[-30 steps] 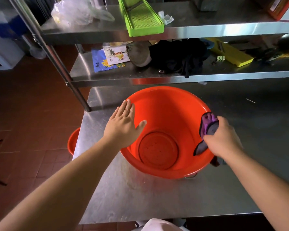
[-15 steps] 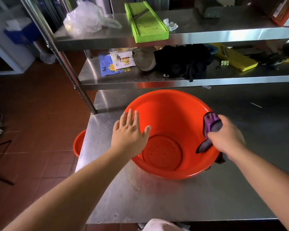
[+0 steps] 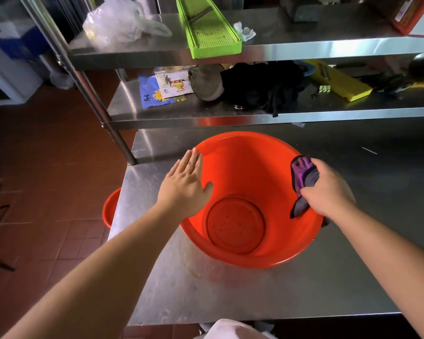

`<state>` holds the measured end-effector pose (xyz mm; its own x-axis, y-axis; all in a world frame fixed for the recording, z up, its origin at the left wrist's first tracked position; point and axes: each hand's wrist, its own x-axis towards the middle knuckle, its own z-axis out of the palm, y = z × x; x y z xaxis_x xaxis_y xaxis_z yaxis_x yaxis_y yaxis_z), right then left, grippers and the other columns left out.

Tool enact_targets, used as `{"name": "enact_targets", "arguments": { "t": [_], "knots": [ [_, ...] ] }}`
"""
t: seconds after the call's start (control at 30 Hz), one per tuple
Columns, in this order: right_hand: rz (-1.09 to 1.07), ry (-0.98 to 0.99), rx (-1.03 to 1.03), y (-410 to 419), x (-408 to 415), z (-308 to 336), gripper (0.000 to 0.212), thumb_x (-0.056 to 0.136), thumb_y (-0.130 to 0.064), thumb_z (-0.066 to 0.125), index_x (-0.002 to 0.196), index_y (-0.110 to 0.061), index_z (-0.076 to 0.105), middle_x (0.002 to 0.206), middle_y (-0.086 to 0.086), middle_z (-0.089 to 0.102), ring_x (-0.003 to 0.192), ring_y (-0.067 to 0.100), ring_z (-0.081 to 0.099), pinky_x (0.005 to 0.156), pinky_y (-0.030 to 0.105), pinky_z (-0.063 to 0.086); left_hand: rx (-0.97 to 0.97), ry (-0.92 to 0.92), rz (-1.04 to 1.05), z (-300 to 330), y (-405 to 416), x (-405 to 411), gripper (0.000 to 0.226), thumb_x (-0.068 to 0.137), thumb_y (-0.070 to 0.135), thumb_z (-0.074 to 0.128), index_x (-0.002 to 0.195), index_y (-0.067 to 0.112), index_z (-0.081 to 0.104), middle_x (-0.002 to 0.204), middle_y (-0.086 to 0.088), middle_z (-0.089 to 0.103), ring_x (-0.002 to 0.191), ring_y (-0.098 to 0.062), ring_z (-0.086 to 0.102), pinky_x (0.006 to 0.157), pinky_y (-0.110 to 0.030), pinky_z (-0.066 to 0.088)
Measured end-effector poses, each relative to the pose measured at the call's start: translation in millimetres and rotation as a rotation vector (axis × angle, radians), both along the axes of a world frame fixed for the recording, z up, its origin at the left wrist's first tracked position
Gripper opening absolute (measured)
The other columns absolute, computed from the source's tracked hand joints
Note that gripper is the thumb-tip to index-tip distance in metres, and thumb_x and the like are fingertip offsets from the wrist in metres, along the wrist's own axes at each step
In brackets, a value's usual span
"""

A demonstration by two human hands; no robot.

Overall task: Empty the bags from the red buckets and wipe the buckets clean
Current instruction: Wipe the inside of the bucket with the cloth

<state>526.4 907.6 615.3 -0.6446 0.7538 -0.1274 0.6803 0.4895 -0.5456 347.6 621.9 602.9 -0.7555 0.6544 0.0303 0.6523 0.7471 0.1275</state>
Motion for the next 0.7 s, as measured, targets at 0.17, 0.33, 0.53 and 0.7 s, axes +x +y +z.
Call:
{"name": "enact_targets", "arguments": {
  "t": [0.17, 0.33, 0.53, 0.7],
  "knots": [
    [-0.093, 0.088, -0.024, -37.6, 41.8, -11.8, 0.085, 0.075, -0.019, 0.074, 0.147, -0.034, 0.034, 0.138, 0.010, 0.050, 0.102, 0.033, 0.059, 0.065, 0.026, 0.041, 0.014, -0.013, 0.007, 1.3, 0.0, 0.4, 0.083, 0.102, 0.053, 0.036, 0.167, 0.015, 0.002, 0.175, 0.000, -0.005, 0.161, -0.013, -0.009, 0.131, -0.034, -0.001],
    [-0.189, 0.125, -0.060, -55.1, 57.9, -22.0, 0.086, 0.074, -0.022, 0.075, 0.148, -0.036, 0.032, 0.138, 0.006, 0.047, 0.095, 0.027, 0.057, 0.059, 0.028, 0.038, 0.016, 0.010, -0.026, 1.5, 2.8, 0.1, 0.083, 0.103, 0.055, 0.037, 0.167, 0.015, 0.004, 0.175, -0.001, -0.004, 0.161, -0.013, -0.009, 0.131, -0.034, -0.001],
    [-0.110, 0.103, -0.029, -23.2, 30.8, -9.1, 0.079, 0.072, -0.018, 0.070, 0.143, -0.037, 0.041, 0.136, 0.005, 0.055, 0.112, 0.032, 0.059, 0.078, 0.032, 0.042, 0.054, -0.011, 0.097, 0.4, 3.0, 18.2, 0.087, 0.097, 0.069, 0.020, 0.167, 0.018, 0.011, 0.175, -0.005, 0.009, 0.162, -0.020, 0.003, 0.130, -0.040, 0.010],
    [-0.026, -0.002, 0.000, 1.2, 8.3, 1.5, 0.081, 0.072, -0.020, 0.066, 0.143, -0.043, 0.036, 0.138, 0.002, 0.055, 0.108, 0.033, 0.062, 0.066, 0.032, 0.048, 0.084, 0.016, 0.101, 5.8, 10.1, 12.6, 0.083, 0.099, 0.068, 0.025, 0.166, 0.020, 0.019, 0.172, -0.006, 0.020, 0.160, -0.024, 0.011, 0.127, -0.043, 0.016]
  ]
}}
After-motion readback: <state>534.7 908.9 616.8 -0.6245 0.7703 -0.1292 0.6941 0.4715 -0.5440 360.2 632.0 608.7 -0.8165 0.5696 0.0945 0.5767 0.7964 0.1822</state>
